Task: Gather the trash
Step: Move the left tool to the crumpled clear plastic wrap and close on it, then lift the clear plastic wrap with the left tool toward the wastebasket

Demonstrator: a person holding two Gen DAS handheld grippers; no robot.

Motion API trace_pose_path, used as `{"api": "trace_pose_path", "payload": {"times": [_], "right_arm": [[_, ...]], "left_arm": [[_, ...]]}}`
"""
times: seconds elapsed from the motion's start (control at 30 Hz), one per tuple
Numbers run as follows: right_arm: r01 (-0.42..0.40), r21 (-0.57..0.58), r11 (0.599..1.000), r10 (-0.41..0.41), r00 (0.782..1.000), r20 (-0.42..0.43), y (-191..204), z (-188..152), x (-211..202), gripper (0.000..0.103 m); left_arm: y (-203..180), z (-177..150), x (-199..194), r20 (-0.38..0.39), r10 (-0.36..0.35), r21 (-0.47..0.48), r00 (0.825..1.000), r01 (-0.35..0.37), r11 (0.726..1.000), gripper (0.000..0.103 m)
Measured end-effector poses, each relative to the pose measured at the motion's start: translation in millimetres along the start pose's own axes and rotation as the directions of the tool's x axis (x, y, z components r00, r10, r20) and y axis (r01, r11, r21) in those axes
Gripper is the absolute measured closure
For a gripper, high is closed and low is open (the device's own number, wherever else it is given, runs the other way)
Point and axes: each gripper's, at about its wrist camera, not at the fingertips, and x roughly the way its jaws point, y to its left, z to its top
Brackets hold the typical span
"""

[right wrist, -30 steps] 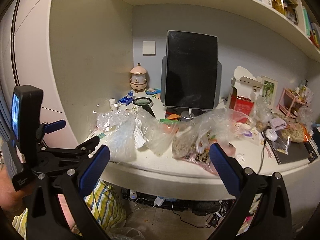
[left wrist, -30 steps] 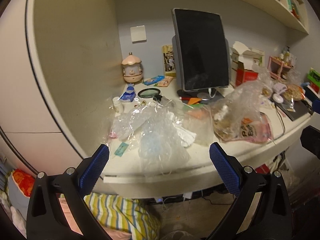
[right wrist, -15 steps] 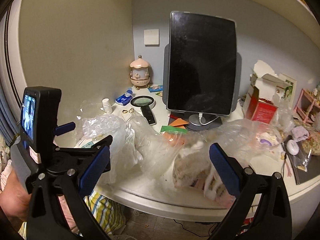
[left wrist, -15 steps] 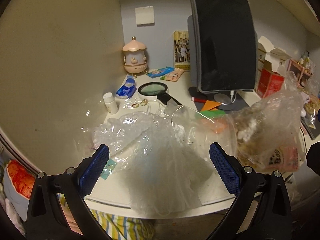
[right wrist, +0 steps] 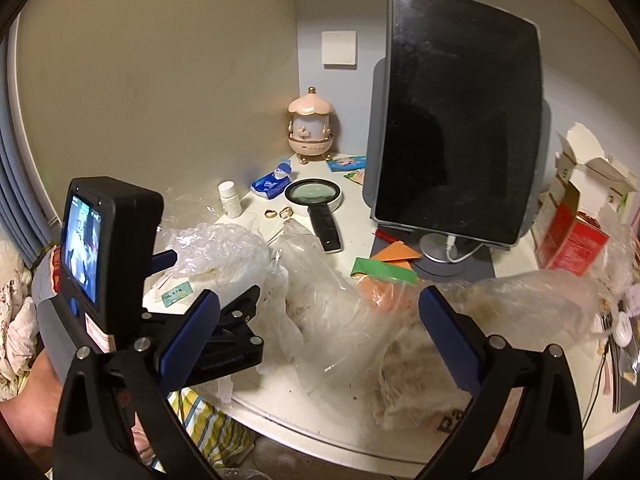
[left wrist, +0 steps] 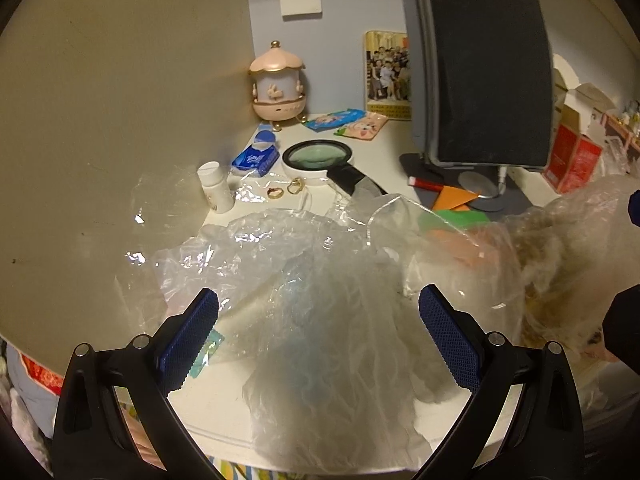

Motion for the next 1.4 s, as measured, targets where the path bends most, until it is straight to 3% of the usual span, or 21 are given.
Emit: {"api": "trace_pose_path", "payload": {"times": [0.27,0.57,0.87,1.03,1.1,1.4], "right_arm": [[-0.013,0.011,1.0,0.014,1.0,-0.02,-8,2,23,0.006],[-0.02,0.01,1.0,0.021,0.999,-0.044,-10,1,36,0.006],[-0.021,0.007,1.0,0.021,0.999,-0.042,-9,0,36,0.006],[-0.014,0.004,1.0,0.015,0.999,-0.045,-9,-3,33,0.006],[-0.009,0.007,1.0,0.01,0.999,-0.044,-10,-4,31,0.006],[-0.004,0.019,1.0,0.005,1.0,-0.03,-6,-6,19,0.006]], "left_arm": [[-1,0,32,-0.034,0.041,-0.01,0.999,-0.041,0.999,0.005],[2,-1,47,-0.041,0.035,-0.037,0.999,-0.037,0.999,0.006],[0,1,46,-0.031,-0.006,-0.018,0.999,0.005,1.0,0.042],[-7,3,46,-0.024,-0.027,0.016,0.999,0.028,0.999,0.081],[-8,3,44,-0.016,-0.028,0.019,0.999,0.028,0.999,0.089],[-3,9,18,0.047,0.0,0.034,0.999,-0.002,0.999,0.095]]}}
